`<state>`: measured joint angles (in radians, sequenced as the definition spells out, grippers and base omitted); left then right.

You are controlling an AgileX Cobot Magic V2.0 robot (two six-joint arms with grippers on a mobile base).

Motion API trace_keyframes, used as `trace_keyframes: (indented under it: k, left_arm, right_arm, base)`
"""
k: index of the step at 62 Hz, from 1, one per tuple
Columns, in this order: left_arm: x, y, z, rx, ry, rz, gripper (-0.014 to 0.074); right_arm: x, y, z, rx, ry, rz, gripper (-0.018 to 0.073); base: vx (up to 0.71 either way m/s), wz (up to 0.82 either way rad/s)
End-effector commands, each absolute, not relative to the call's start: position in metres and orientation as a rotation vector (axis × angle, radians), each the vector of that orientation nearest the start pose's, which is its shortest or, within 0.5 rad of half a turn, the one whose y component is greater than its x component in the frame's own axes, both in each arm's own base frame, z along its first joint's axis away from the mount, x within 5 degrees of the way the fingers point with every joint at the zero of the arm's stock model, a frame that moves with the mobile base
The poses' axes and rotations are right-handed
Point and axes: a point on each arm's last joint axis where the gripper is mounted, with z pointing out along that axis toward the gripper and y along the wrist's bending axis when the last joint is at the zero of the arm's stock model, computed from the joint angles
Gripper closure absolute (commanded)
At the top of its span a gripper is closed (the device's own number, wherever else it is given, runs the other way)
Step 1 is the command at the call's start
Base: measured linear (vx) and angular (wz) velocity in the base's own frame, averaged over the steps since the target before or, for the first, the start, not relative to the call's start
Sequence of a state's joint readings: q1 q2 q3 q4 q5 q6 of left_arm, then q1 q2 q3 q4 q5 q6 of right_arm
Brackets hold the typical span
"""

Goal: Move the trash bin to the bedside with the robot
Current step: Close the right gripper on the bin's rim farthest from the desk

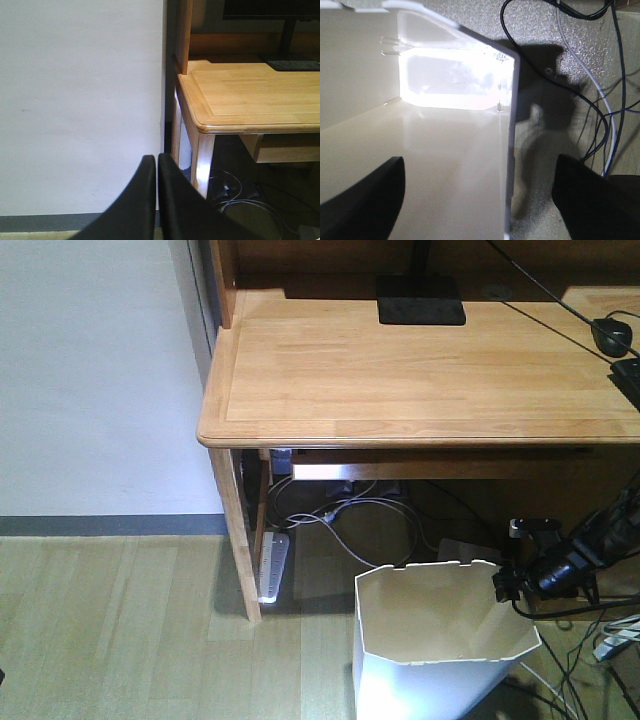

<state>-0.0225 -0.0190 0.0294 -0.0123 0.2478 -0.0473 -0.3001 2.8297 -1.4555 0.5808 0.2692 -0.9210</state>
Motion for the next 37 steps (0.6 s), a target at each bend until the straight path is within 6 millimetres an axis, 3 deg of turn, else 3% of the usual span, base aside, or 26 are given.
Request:
trace_keyframes:
  k: [1,27,37]
  left_arm:
    - [0.056,-0.002,0.179,-0.035,1.687,-0.078,0.0602]
    - [0.056,-0.002,0.179,-0.035,1.687,-0.078,0.0602]
    - [0.056,-0.002,0.179,-0.035,1.687,-0.078,0.0602]
  right_arm:
    - [0.381,-0.106,-0.138,-0.087,2.977,0.149,-0.0013]
    - [0.387,-0.108,-0.175,-0.076,2.973,0.144,-0.0008]
    - [0.388,-0.108,-0.184,-0.084,2.974,0.146,0.0065]
  base:
    - [0.00,0.00]
    - [0.00,0.00]
    - [0.00,0.00]
